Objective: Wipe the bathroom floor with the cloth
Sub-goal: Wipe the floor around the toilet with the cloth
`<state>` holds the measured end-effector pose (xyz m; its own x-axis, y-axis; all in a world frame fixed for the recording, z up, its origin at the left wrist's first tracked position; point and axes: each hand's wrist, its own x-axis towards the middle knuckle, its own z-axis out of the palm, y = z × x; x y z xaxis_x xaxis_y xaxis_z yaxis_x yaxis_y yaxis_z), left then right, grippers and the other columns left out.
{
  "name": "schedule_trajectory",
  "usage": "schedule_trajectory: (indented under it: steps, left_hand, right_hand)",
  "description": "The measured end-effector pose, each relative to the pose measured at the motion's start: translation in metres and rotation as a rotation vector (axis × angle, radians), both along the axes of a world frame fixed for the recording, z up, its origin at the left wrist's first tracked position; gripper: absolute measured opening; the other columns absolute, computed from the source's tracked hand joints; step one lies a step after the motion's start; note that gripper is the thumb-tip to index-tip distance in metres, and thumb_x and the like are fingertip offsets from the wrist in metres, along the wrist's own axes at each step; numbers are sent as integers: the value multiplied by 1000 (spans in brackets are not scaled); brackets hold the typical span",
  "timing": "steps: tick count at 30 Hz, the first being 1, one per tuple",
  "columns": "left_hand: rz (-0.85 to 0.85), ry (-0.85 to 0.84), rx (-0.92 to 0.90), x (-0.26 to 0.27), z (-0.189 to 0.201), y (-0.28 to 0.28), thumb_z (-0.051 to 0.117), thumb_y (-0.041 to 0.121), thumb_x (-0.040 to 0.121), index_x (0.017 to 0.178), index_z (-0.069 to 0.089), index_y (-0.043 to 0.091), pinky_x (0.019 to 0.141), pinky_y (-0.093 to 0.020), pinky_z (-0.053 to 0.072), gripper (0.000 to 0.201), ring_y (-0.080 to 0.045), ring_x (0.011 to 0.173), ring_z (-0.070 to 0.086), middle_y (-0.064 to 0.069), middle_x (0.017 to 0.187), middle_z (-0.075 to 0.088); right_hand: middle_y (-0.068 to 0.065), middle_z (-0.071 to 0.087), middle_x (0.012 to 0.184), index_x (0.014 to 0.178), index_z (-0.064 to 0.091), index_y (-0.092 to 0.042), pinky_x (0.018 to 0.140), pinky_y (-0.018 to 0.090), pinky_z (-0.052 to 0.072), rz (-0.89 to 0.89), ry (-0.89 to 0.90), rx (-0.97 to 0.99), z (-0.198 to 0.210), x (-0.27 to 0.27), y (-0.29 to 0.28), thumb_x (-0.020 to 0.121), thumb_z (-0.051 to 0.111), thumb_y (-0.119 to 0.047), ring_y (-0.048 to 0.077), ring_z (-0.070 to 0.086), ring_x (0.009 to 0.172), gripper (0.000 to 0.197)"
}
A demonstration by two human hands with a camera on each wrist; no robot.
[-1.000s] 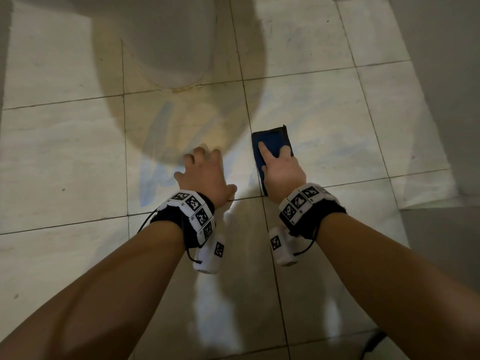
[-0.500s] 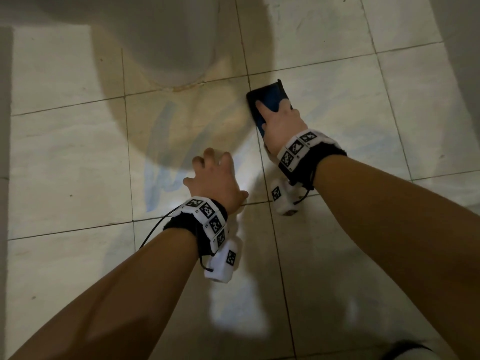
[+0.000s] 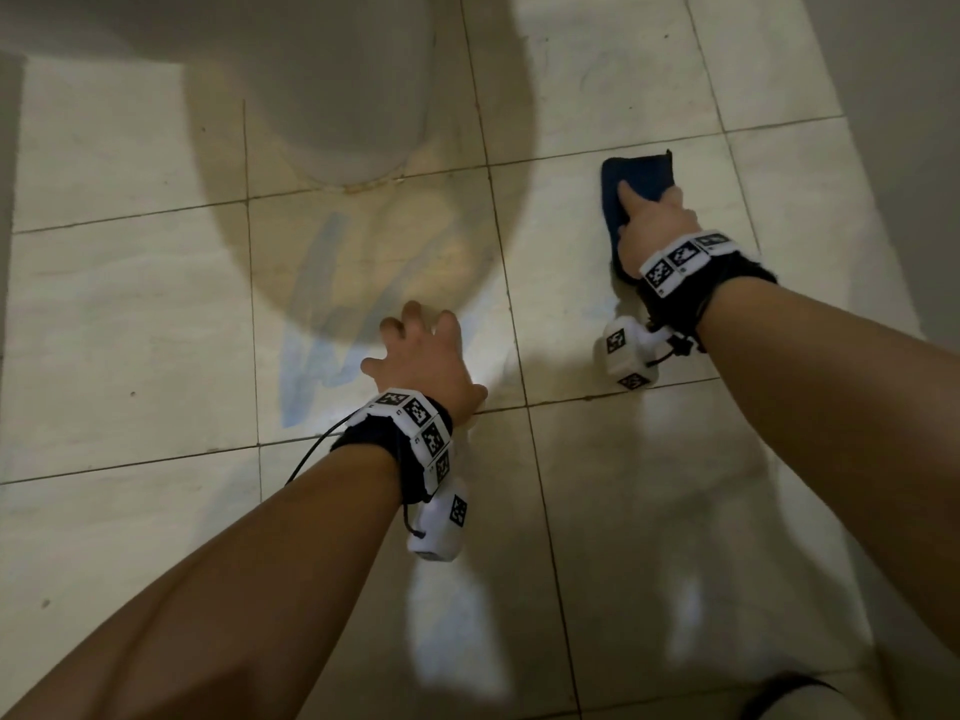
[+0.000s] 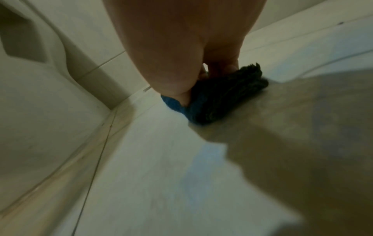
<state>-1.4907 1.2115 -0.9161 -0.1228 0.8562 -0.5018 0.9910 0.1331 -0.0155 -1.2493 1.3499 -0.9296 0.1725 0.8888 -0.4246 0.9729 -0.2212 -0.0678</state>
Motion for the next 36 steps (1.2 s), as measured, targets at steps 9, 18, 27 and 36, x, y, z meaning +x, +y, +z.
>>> schedule_trajectory:
  steps: [9, 18, 27, 36]
  left_hand:
    - [13, -5, -18, 4, 3, 1, 78, 53, 63, 128, 35, 28, 82, -50, 41, 82, -35, 123, 25, -8, 141, 20]
    - [-2, -9, 23, 0, 1, -5, 75, 60, 68, 141, 30, 30, 90, -53, 41, 91, -34, 134, 22, -5, 151, 17]
    - [-5, -27, -22, 1, 7, -3, 76, 57, 69, 139, 31, 27, 90, -55, 43, 88, -36, 133, 24, -7, 151, 18]
    - [13, 9, -16, 9, 5, 0, 79, 54, 64, 136, 34, 25, 88, -53, 43, 90, -38, 128, 27, -9, 146, 23]
  right_hand:
    - [14, 29, 138, 156, 10, -37, 83, 40, 48, 181, 39, -28, -1, -60, -100, 94, 53, -16, 35, 47, 112, 79]
    - [13, 24, 141, 157, 8, -32, 91, 42, 46, 229, 134, -108, 4, -87, -138, 94, 52, -14, 34, 39, 121, 79]
    - [14, 29, 140, 157, 13, -32, 93, 41, 46, 149, 145, -9, 0, -30, -130, 92, 53, -8, 33, 40, 119, 81]
    - [26, 27, 148, 157, 22, -29, 97, 45, 43, -247, 67, 80, -3, 119, -123, 98, 52, -15, 47, 45, 118, 68]
